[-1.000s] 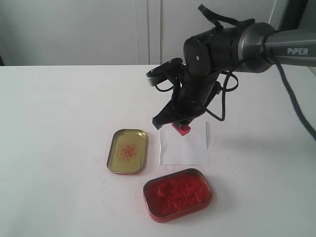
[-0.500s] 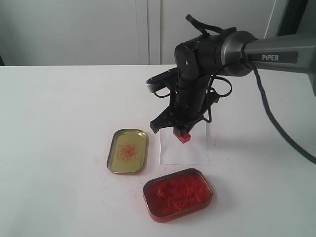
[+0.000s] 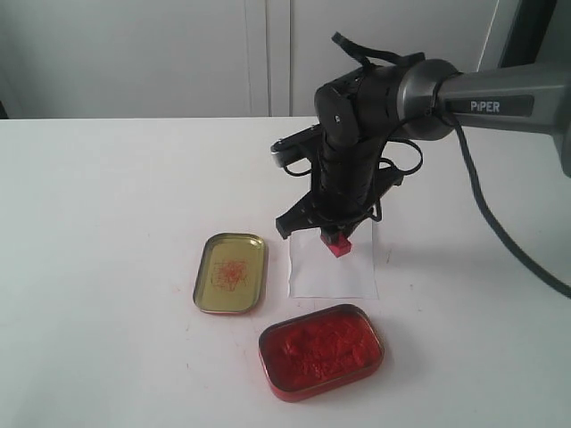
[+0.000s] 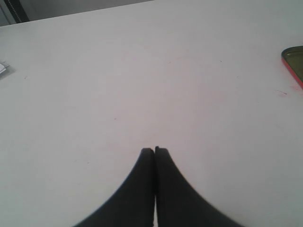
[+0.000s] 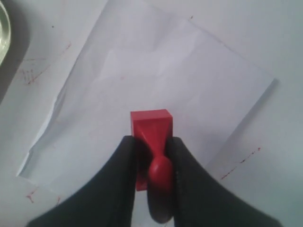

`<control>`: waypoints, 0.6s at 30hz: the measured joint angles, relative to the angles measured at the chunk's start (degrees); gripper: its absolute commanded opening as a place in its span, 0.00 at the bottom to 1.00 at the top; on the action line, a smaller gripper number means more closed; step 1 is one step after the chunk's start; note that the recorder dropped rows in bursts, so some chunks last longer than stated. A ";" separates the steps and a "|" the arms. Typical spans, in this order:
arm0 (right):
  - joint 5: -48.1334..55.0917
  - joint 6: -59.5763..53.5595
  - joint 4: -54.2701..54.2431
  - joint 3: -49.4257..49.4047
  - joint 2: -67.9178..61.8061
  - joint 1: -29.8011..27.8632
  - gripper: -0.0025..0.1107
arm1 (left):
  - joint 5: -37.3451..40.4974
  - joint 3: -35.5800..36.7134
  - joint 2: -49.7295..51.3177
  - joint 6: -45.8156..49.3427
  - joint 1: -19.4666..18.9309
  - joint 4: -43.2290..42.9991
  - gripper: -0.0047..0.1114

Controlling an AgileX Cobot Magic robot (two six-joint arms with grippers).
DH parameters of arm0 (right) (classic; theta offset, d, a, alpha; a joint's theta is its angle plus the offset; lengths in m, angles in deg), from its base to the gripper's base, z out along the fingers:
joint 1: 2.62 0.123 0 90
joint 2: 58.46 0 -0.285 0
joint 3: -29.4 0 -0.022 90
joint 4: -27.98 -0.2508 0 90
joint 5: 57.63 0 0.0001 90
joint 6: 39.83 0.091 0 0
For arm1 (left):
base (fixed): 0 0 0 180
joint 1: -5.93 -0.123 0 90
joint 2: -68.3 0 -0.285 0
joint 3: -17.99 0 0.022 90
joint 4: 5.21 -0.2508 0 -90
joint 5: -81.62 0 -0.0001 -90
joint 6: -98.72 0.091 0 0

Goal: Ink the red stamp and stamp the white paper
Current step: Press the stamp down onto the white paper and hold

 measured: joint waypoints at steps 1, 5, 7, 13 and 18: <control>0.00 0.37 0.00 0.00 0.00 0.00 0.02 | 0.00 0.00 0.00 0.00 0.00 0.00 0.04; 0.00 1.09 0.00 0.00 0.00 0.00 0.02 | 0.00 0.00 0.00 0.00 0.00 0.00 0.04; 0.00 1.23 0.16 0.00 0.00 0.00 0.02 | 0.00 0.00 0.00 0.00 0.00 0.00 0.04; -0.32 2.86 1.02 0.00 0.00 1.06 0.02 | 0.00 0.00 0.00 0.00 0.00 0.00 0.04; -0.59 4.19 2.56 -0.19 0.00 1.20 0.02 | 0.00 0.00 0.00 0.00 0.00 0.00 0.04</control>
